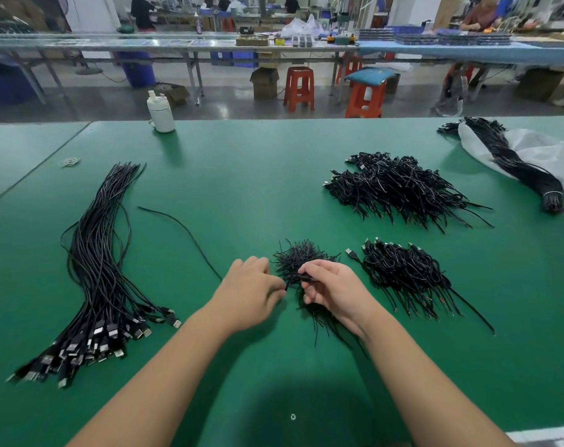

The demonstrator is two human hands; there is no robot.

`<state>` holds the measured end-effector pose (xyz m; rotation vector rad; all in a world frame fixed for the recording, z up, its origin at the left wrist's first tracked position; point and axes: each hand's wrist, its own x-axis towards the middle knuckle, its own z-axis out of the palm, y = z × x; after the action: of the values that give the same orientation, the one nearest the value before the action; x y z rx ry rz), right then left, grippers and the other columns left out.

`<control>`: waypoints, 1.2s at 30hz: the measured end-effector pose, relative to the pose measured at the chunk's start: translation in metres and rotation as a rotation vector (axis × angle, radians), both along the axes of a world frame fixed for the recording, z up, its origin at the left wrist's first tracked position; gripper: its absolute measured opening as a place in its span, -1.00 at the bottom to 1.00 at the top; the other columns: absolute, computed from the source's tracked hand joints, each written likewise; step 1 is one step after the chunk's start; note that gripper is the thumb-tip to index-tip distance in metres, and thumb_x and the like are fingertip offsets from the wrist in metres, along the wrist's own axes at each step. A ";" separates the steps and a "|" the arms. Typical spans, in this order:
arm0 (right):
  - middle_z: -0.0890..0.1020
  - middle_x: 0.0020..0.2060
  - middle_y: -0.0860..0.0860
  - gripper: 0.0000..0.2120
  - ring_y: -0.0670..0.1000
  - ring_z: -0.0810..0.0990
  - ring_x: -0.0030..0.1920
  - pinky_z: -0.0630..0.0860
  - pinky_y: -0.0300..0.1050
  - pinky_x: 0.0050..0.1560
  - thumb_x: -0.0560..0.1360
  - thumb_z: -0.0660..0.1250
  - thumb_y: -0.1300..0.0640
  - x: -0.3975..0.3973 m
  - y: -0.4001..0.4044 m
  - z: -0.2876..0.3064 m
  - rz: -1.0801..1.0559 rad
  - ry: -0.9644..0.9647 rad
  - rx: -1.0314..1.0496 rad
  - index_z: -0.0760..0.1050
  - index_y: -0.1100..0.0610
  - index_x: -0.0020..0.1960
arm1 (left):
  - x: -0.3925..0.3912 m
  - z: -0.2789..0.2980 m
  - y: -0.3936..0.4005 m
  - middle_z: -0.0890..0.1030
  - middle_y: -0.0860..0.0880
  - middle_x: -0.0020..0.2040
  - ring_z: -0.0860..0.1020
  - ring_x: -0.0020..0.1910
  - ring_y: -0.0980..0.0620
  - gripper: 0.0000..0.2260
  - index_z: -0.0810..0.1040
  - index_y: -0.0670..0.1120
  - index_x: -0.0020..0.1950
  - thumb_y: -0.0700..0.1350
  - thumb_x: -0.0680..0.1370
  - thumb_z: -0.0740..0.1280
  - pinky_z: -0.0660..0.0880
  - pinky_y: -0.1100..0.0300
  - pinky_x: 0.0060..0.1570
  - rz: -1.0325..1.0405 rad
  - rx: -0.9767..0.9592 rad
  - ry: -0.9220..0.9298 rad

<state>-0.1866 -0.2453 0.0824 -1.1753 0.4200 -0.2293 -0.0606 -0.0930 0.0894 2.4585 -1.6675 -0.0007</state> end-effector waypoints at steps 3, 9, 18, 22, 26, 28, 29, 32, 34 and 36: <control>0.54 -0.44 0.08 -0.75 -0.02 0.48 -0.45 0.51 -0.14 -0.33 0.61 0.30 0.11 -0.001 0.002 0.005 0.022 0.027 -0.117 0.65 0.19 -0.15 | -0.010 0.000 -0.004 0.46 0.04 0.02 0.39 0.06 0.00 -0.72 0.61 0.05 0.07 0.14 0.64 0.16 0.31 0.05 0.11 -0.017 -0.042 0.122; 0.47 -0.54 0.05 -0.63 0.01 0.46 -0.47 0.46 -0.19 -0.33 0.59 0.27 -0.07 -0.003 0.003 0.015 0.062 0.023 -0.346 0.66 0.17 -0.17 | -0.027 0.008 -0.007 0.58 0.09 -0.25 0.56 -0.21 0.03 -0.72 0.52 0.31 -0.15 0.13 0.66 0.09 0.50 0.15 -0.11 0.038 0.041 0.616; 0.60 0.25 -0.04 -0.31 -0.12 0.61 0.17 0.45 0.00 0.35 0.47 -0.04 -0.42 0.006 0.014 -0.001 -0.052 0.102 -0.302 0.47 -0.06 0.37 | -0.035 0.020 -0.005 0.54 0.10 0.08 0.39 0.16 0.18 -0.65 0.63 0.08 0.14 0.05 0.70 0.04 0.26 0.33 0.23 0.096 -0.359 0.878; 0.61 0.24 0.18 -0.34 -0.08 0.59 0.23 0.39 -0.07 0.39 0.54 -0.11 -0.36 0.006 0.036 -0.005 0.098 0.111 -0.290 0.50 -0.03 0.36 | -0.033 0.030 -0.004 0.26 0.16 0.43 0.11 0.42 0.21 -0.67 0.52 0.23 0.30 -0.02 0.71 0.03 0.11 0.08 0.51 0.129 -0.472 0.902; 0.46 -0.44 -0.01 -0.57 -0.02 0.44 -0.37 0.42 -0.19 -0.22 0.71 0.00 -0.02 0.005 0.054 0.006 0.082 0.017 -0.321 0.54 0.02 -0.17 | -0.027 0.032 -0.001 0.11 0.10 0.54 0.34 0.19 0.48 -0.67 0.49 0.17 0.36 -0.03 0.71 0.02 0.43 0.45 0.15 0.141 -0.477 0.950; 0.27 -0.46 -0.06 -0.63 -0.05 0.23 -0.41 0.15 -0.08 -0.31 0.71 0.05 0.12 0.004 0.058 0.011 0.063 -0.005 -0.311 0.46 0.10 -0.21 | -0.021 0.029 0.001 0.18 0.15 0.53 0.35 0.23 0.29 -0.65 0.53 0.18 0.33 -0.03 0.72 0.01 0.28 0.33 0.37 0.148 -0.425 1.005; 0.23 -0.45 -0.06 -0.65 -0.05 0.18 -0.40 0.07 -0.02 -0.30 0.71 0.06 0.14 0.004 0.058 0.011 0.063 -0.011 -0.328 0.46 0.12 -0.21 | -0.018 0.026 0.003 0.23 0.16 0.52 0.34 0.28 0.26 -0.63 0.55 0.16 0.33 -0.04 0.72 -0.01 0.20 0.31 0.43 0.131 -0.394 1.061; 0.21 -0.44 -0.03 -0.65 -0.04 0.16 -0.41 0.05 -0.03 -0.32 0.70 0.08 0.15 0.004 0.059 0.011 0.075 -0.010 -0.385 0.45 0.13 -0.22 | -0.015 0.022 0.006 0.41 0.08 0.45 0.31 0.44 0.25 -0.59 0.53 0.09 0.36 -0.11 0.73 -0.05 0.12 0.13 0.53 0.048 -0.322 1.100; 0.22 -0.45 -0.05 -0.64 -0.05 0.17 -0.41 0.05 -0.03 -0.32 0.70 0.07 0.14 0.004 0.061 0.009 0.079 0.001 -0.364 0.43 0.12 -0.23 | -0.014 0.020 0.007 0.53 0.00 0.34 0.41 0.36 0.23 -0.61 0.55 0.09 0.34 -0.09 0.72 -0.03 0.19 0.20 0.48 0.043 -0.347 1.038; 0.21 -0.45 -0.06 -0.61 -0.05 0.15 -0.40 0.02 0.02 -0.27 0.71 0.05 0.11 0.005 0.064 0.004 0.095 0.007 -0.275 0.41 0.12 -0.25 | -0.016 0.021 0.006 0.58 0.02 0.28 0.46 0.29 0.26 -0.62 0.58 0.05 0.31 -0.06 0.70 -0.01 0.25 0.24 0.42 0.074 -0.446 0.938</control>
<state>-0.1819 -0.1812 0.0865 -1.4628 0.3447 -0.2054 -0.0768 -0.0875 0.1105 1.7329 -1.0100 -0.5986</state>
